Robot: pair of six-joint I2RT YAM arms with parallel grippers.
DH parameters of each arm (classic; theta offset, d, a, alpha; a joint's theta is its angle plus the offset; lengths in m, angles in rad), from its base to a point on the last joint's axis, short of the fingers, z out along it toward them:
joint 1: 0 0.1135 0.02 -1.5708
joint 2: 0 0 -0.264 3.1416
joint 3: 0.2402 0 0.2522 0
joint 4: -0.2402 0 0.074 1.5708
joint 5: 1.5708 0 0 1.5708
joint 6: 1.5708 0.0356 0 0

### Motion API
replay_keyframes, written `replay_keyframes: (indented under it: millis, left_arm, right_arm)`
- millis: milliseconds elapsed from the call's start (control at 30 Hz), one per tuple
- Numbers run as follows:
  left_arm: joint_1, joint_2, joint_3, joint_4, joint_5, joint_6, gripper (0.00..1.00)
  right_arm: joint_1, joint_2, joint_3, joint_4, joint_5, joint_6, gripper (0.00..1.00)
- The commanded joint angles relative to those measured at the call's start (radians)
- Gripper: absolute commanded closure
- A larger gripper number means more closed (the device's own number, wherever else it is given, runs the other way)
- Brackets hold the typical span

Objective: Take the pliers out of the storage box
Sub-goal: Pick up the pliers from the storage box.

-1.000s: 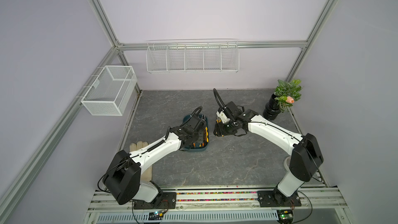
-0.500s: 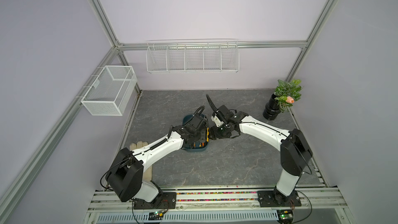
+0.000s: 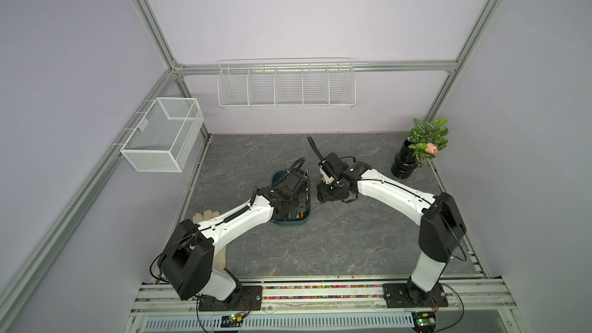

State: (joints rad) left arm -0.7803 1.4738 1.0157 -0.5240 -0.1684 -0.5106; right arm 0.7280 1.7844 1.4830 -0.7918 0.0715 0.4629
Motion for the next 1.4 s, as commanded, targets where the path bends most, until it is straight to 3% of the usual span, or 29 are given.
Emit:
replay_keyframes:
  millis: [0,167,400,567,1033,1367]
  left_arm:
    - [-0.015,-0.04,-0.006,0.056,-0.021,0.012,1.0]
    - [-0.044,-0.05,-0.027,0.096,-0.014,0.02,1.0]
    - [-0.054,-0.049,-0.029,0.104,-0.02,0.014,1.0]
    - [-0.054,-0.031,-0.023,0.102,-0.022,0.016,1.0]
    - [-0.063,0.004,-0.017,0.112,-0.042,0.027,1.0]
    - [-0.071,0.006,-0.003,0.11,-0.063,0.03,1.0]
  right_arm:
    - [-0.042,-0.03,0.04,-0.027,0.01,-0.018,0.38]
    - [-0.096,0.053,0.126,0.013,-0.155,0.017,0.39]
    - [-0.106,0.19,0.308,-0.046,-0.221,0.039,0.4]
    - [-0.103,0.261,0.382,-0.093,-0.236,0.08,0.44]
    - [-0.091,0.267,0.393,-0.04,-0.257,0.137,0.45]
    - [-0.072,0.359,0.499,-0.142,-0.23,0.158,0.45]
